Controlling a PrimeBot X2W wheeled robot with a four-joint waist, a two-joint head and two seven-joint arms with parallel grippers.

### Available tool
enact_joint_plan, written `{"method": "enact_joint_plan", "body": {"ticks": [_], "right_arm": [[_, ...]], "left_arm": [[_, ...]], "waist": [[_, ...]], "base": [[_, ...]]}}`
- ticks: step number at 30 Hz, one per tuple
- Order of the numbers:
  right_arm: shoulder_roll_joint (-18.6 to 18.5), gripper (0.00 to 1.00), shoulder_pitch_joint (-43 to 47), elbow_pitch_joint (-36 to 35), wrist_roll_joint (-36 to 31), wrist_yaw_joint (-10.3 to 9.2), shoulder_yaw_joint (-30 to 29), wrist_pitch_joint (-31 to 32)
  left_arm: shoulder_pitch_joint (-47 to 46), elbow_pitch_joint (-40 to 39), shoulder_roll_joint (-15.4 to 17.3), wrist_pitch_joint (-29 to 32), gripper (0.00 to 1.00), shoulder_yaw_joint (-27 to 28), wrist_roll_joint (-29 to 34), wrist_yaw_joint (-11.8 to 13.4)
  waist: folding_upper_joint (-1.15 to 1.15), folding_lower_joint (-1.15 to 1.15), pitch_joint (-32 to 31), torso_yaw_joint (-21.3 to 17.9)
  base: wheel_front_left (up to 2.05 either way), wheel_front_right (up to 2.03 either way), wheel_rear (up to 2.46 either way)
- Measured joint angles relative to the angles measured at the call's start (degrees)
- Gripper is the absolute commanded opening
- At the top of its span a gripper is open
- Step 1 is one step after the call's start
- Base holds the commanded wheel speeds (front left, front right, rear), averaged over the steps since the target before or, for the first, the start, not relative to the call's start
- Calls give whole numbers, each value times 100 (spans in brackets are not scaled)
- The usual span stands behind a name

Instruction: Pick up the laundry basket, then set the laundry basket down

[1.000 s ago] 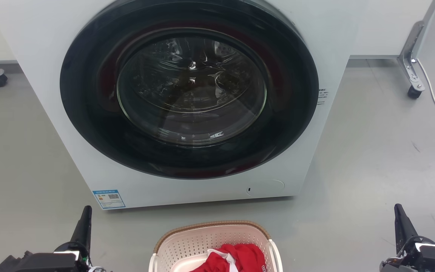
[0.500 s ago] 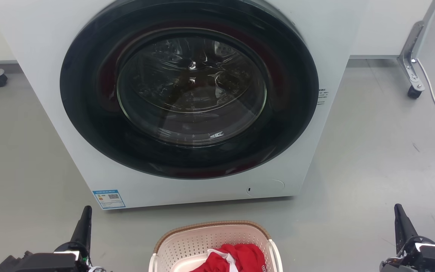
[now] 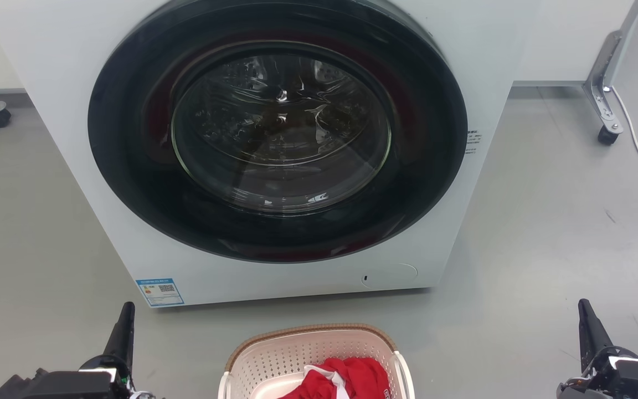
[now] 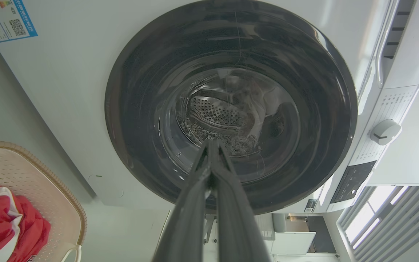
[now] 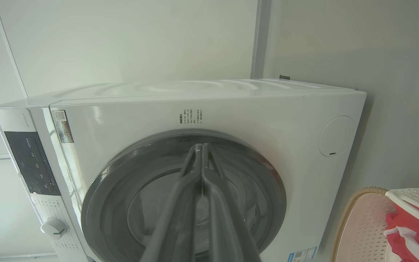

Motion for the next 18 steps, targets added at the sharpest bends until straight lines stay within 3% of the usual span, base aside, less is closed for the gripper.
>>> {"method": "enact_joint_plan", "body": {"ticks": [18], "right_arm": [[0, 0, 0, 0, 0, 0, 0, 0]], "left_arm": [[0, 2, 0, 0, 0, 0, 0, 0]], "waist": [[0, 0, 0, 0]], "base": [[0, 0, 0]]}}
